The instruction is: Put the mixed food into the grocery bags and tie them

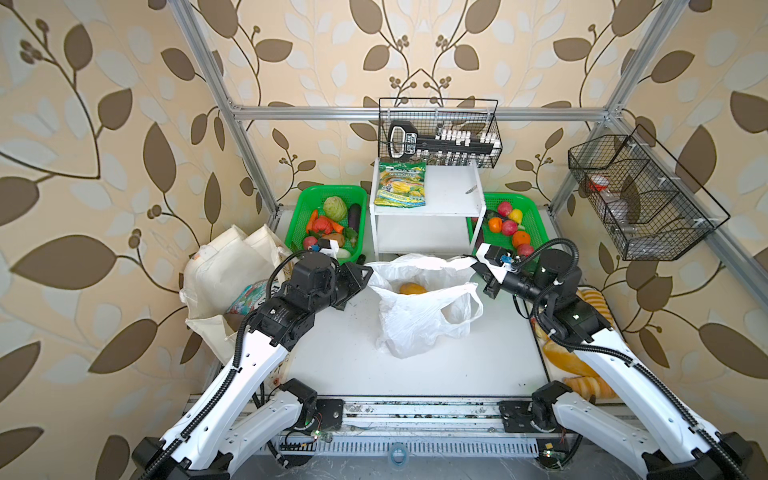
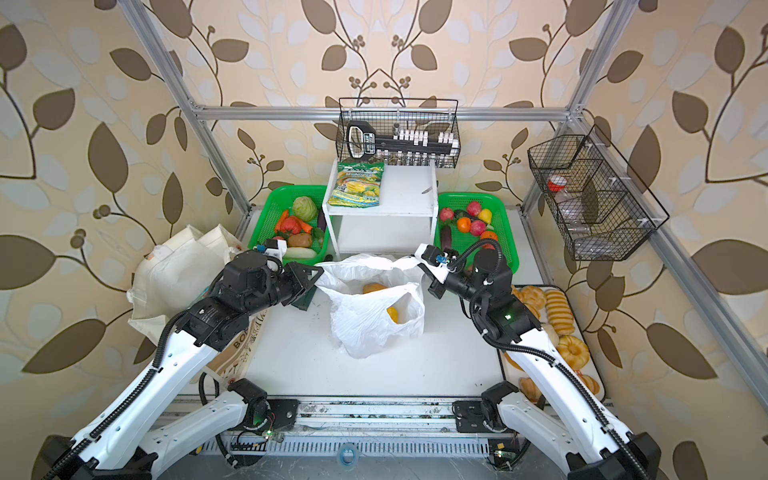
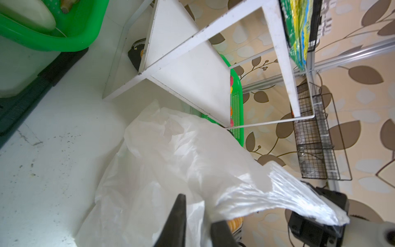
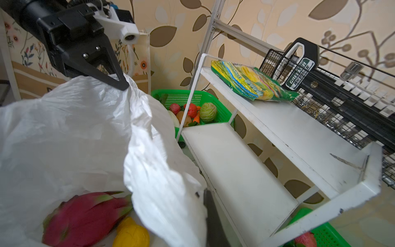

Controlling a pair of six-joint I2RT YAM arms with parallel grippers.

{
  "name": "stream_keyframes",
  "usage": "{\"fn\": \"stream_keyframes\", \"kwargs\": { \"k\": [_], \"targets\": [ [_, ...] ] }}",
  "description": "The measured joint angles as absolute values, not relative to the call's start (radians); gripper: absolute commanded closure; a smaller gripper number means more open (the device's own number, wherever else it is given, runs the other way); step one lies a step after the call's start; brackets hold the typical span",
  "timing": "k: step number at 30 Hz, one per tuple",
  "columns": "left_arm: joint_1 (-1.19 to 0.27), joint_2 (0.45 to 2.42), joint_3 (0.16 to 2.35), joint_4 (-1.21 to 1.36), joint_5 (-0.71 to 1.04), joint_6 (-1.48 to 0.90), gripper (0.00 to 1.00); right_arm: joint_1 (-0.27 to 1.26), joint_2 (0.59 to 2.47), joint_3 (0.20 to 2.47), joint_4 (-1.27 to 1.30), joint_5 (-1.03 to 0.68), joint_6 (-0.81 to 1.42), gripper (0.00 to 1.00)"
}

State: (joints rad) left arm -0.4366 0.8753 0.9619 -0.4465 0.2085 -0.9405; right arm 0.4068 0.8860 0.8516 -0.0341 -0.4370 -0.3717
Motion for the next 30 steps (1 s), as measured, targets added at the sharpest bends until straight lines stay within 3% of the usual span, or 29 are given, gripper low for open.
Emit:
{"fn": "stream_keyframes", "kwargs": {
  "k": [1,3,7,16,25,30],
  "targets": [
    [-0.437,0.876,0.974,-0.452,0.210,-0.931,0.46,0.416,0.866,0.853,-0.043,-0.426,-0.329,1.00],
    [-0.437,0.878,1.003,-0.461,0.211,-0.918,0.36,0.448,0.828,0.853,-0.057,-0.384,-0.237,1.00],
    [-0.437,0.876,1.079,-0.473,0.212,-0.880,0.28,0.550,0.764,0.868,-0.102,-0.255,-0.063,1.00],
    [-0.437,0.849,1.179,-0.562,0.262,-0.817,0.18,0.652,0.807,1.031,-0.287,0.165,0.311,1.00],
    [-0.447,0.808,1.272,-0.788,0.323,-0.765,0.08,0.657,0.849,1.031,-0.327,0.304,0.425,1.00],
    [-0.447,0.758,1.299,-0.864,0.395,-0.743,0.08,0.657,0.874,1.031,-0.322,0.318,0.448,1.00]
  ]
}}
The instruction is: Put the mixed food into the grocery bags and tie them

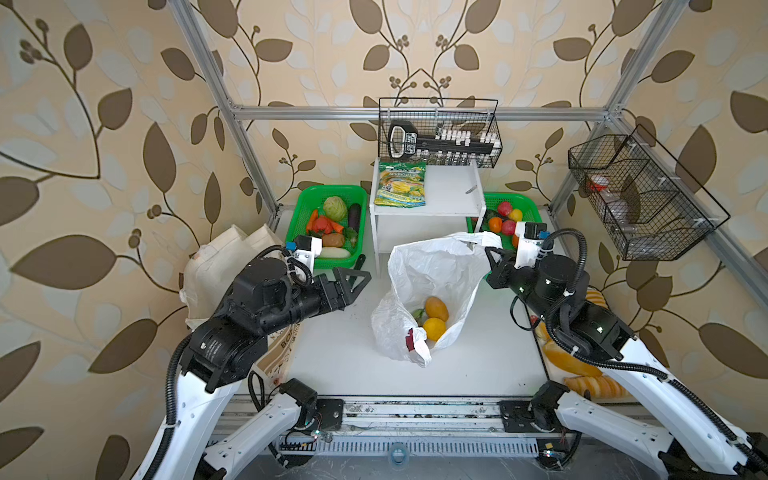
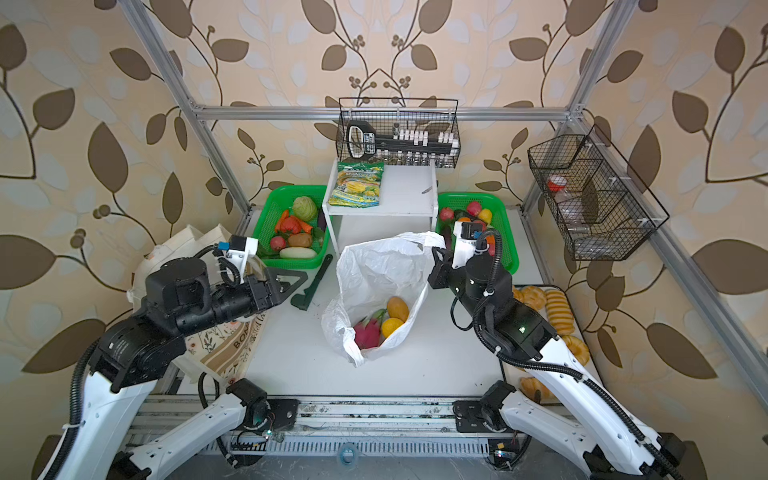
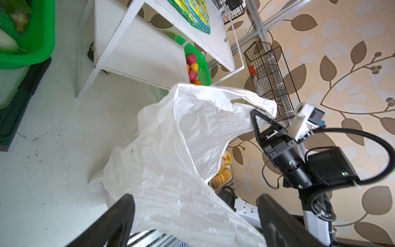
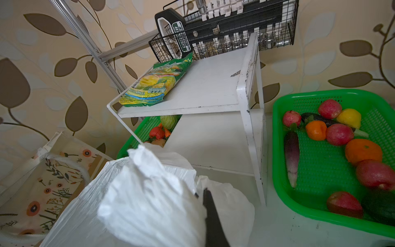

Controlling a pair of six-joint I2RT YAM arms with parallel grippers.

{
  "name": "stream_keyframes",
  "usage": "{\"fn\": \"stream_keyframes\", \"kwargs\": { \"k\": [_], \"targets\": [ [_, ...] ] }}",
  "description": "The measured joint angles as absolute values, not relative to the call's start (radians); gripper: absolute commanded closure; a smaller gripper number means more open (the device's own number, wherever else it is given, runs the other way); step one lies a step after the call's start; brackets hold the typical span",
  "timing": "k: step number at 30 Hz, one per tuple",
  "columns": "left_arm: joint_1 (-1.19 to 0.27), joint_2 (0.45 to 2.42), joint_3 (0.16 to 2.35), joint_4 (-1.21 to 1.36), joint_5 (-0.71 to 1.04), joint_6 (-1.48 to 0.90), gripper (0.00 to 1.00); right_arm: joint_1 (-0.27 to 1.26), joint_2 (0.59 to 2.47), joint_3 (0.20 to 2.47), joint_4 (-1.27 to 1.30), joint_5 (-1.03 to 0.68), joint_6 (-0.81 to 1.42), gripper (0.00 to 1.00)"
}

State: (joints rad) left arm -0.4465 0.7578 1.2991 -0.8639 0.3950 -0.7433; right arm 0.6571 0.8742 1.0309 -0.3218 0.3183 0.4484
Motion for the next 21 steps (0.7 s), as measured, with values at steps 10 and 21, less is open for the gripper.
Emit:
{"fn": "stream_keyframes", "kwargs": {
  "k": [10,21],
  "targets": [
    [-0.548,0.828,1.290,-0.889,0.414,-0.732,0.06,0.657,0.921,1.031,-0.316,0.318,0.461,1.00],
    [-0.760,1.071,1.340,-0.890,0.150,-0.703,0.11,0.657,0.921,1.044,-0.315,0.318,0.455,1.00]
  ]
}}
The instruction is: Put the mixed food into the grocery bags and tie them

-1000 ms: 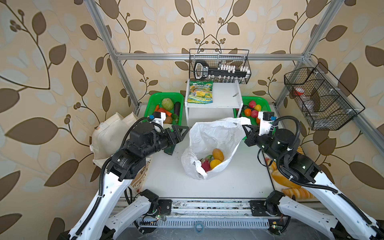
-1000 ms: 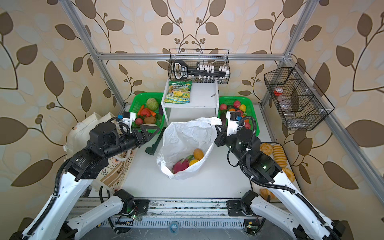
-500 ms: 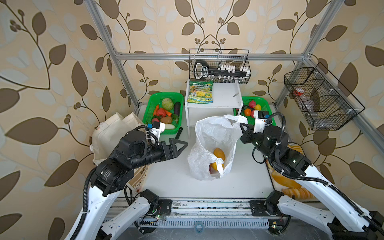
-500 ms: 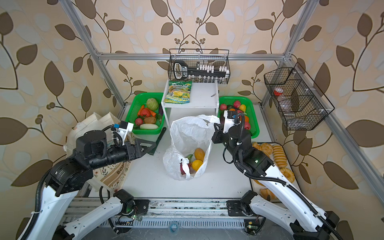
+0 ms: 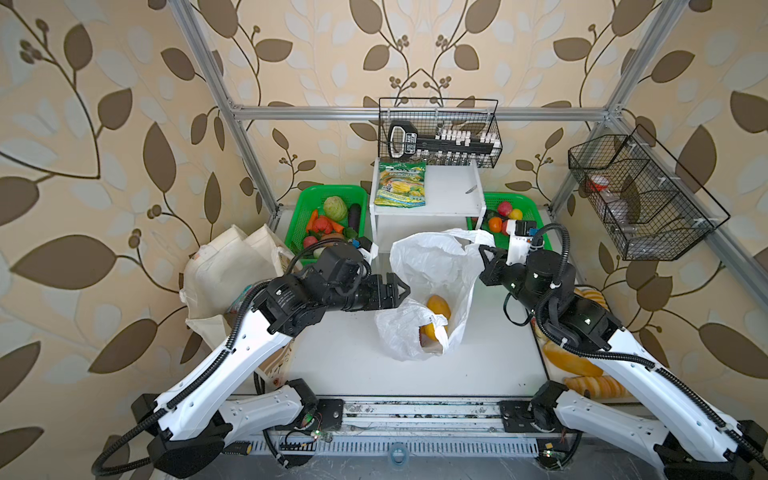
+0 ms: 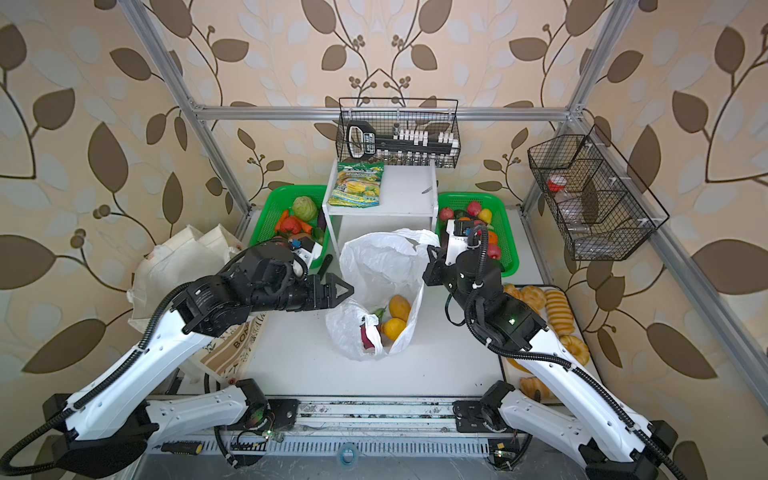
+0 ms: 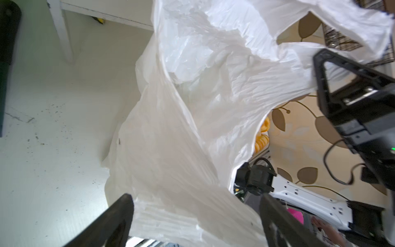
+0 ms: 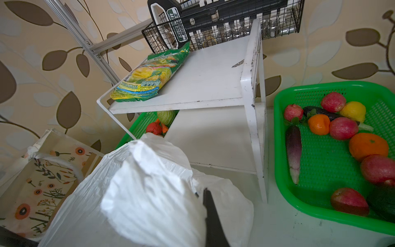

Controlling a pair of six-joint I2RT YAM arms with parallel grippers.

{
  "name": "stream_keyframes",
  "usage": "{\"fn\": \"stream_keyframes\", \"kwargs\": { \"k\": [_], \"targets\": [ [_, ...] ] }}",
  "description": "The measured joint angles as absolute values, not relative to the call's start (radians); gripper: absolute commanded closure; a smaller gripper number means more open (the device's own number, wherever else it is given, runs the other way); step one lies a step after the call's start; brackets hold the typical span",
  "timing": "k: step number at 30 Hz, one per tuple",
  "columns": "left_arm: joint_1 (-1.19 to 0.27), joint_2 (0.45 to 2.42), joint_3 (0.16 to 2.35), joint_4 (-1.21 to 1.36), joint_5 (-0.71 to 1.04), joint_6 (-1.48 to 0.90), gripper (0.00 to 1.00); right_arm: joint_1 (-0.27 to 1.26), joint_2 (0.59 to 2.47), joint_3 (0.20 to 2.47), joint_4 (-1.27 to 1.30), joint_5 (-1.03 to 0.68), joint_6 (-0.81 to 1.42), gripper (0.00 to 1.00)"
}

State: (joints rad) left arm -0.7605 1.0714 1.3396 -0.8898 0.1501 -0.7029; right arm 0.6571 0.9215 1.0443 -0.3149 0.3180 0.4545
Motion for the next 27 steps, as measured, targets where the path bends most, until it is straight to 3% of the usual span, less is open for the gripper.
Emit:
{"fn": "stream_keyframes", "kwargs": {
  "k": [2,3,7,8,16,21,27],
  "targets": [
    [-0.782,1.099,1.356,-0.895,0.102,-0.693,0.18,0.657,0.921,1.053,-0.315,0.318,0.448,1.00],
    [-0.789,1.113,1.367,-0.897,0.081,-0.684,0.27,0.657,0.921,1.056,-0.315,0.318,0.444,1.00],
    [-0.798,1.153,1.391,-0.895,0.028,-0.651,0.92,0.657,0.919,1.063,-0.319,0.318,0.427,1.00],
    [-0.799,1.154,1.391,-0.894,0.016,-0.643,1.00,0.657,0.916,1.063,-0.324,0.318,0.422,1.00],
    [-0.758,1.057,1.406,-0.900,-0.123,-0.523,1.00,0.657,0.802,1.070,-0.424,0.226,0.357,1.00],
    [-0.605,1.100,1.534,-0.935,-0.064,-0.451,1.00,0.657,0.728,1.140,-0.493,0.020,0.326,1.00],
    [-0.548,1.210,1.680,-0.977,0.044,-0.366,1.00,0.657,0.710,1.258,-0.552,-0.202,0.341,1.00]
  ]
}}
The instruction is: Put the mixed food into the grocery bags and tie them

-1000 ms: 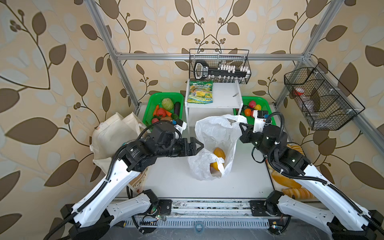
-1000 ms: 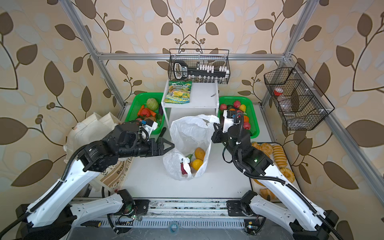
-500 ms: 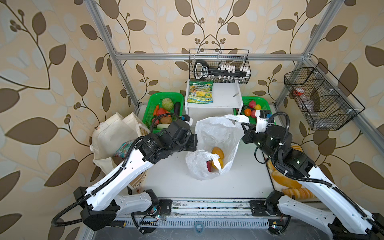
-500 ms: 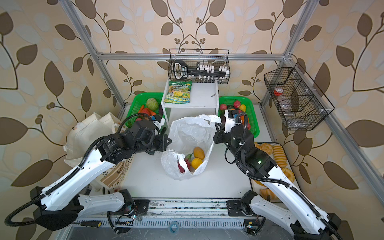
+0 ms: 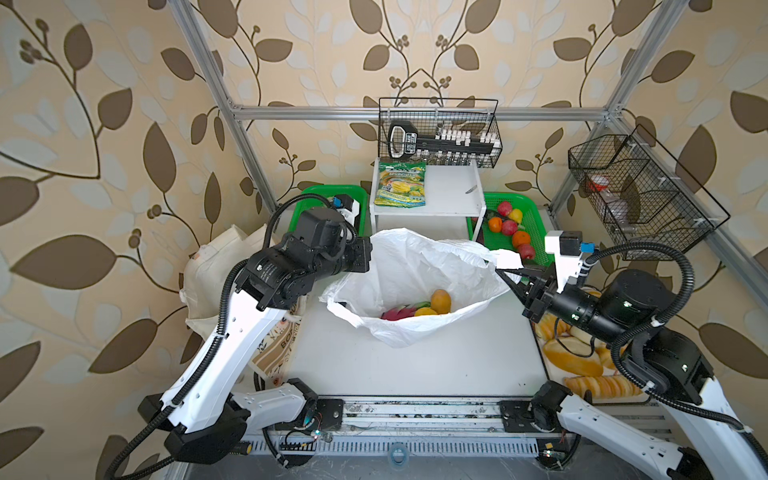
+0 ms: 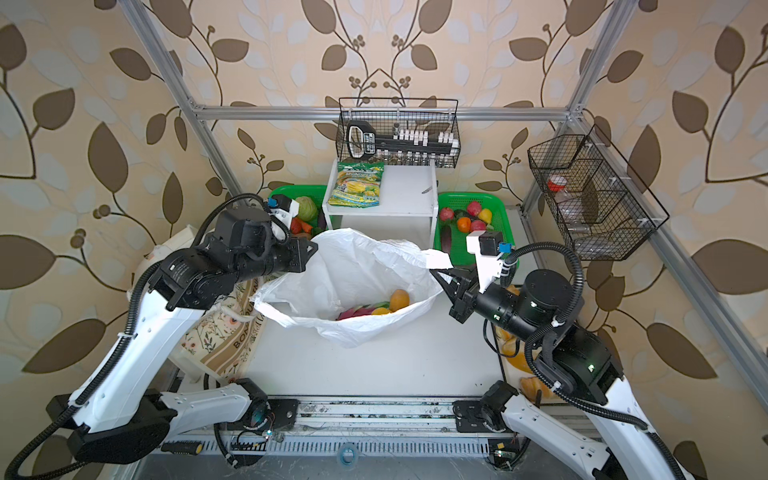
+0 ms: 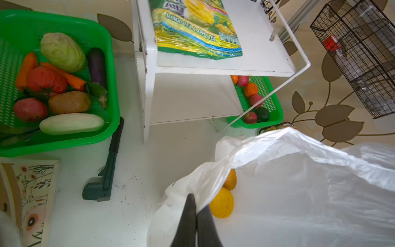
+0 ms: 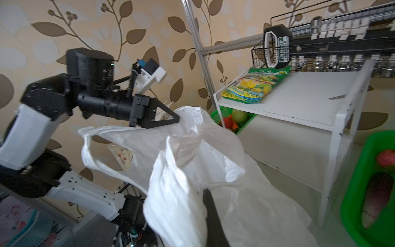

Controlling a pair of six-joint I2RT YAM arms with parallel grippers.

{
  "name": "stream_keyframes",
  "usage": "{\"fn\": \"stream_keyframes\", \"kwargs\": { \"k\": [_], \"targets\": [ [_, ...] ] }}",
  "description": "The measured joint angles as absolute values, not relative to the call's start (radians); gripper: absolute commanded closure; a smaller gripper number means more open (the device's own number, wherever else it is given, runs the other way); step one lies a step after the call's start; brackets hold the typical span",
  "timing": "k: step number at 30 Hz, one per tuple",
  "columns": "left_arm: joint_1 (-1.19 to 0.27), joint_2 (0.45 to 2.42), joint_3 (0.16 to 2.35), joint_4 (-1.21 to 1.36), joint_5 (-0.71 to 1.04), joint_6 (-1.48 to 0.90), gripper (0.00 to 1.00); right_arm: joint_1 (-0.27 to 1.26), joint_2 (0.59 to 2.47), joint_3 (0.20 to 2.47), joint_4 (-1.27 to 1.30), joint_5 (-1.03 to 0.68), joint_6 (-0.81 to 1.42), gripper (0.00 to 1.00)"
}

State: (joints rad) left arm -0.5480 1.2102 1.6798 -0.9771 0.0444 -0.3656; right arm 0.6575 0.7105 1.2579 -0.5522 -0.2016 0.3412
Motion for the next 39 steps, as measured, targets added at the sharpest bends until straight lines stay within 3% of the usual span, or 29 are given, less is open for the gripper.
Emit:
{"fn": "stream_keyframes", "kwargs": {
  "k": [4,8,11,12,16,19,27,30,39],
  "targets": [
    [-0.512,1.316,1.810,-0.999,0.136,-0.307,1.00,0.657,0.693,1.279,-0.552,-0.286,0.354,1.00],
    [-0.509,1.388,1.824,-1.002,0.202,-0.269,0.98,0.659,0.689,1.265,-0.562,-0.234,0.375,1.00],
    [-0.509,1.460,1.823,-1.001,0.229,-0.266,0.66,0.659,0.694,1.195,-0.553,-0.128,0.440,1.00],
    [-0.509,1.486,1.821,-0.999,0.233,-0.273,0.49,0.659,0.702,1.164,-0.546,-0.086,0.476,1.00],
    [-0.509,1.511,1.798,-1.001,0.231,-0.299,0.25,0.659,0.741,1.036,-0.497,0.044,0.619,1.00],
    [-0.509,1.451,1.784,-0.996,0.210,-0.325,0.16,0.658,0.760,0.981,-0.467,0.097,0.692,1.00],
    [-0.520,1.102,1.658,-0.939,0.257,-0.402,0.11,0.622,0.778,0.980,-0.387,0.139,0.752,1.00],
    [-0.608,0.998,1.560,-0.886,0.279,-0.451,0.10,0.604,0.786,0.980,-0.369,0.138,0.764,1.00],
    [-1.002,1.118,1.502,-0.785,0.157,-0.471,0.06,0.593,0.809,0.980,-0.340,0.120,0.779,1.00]
  ]
}}
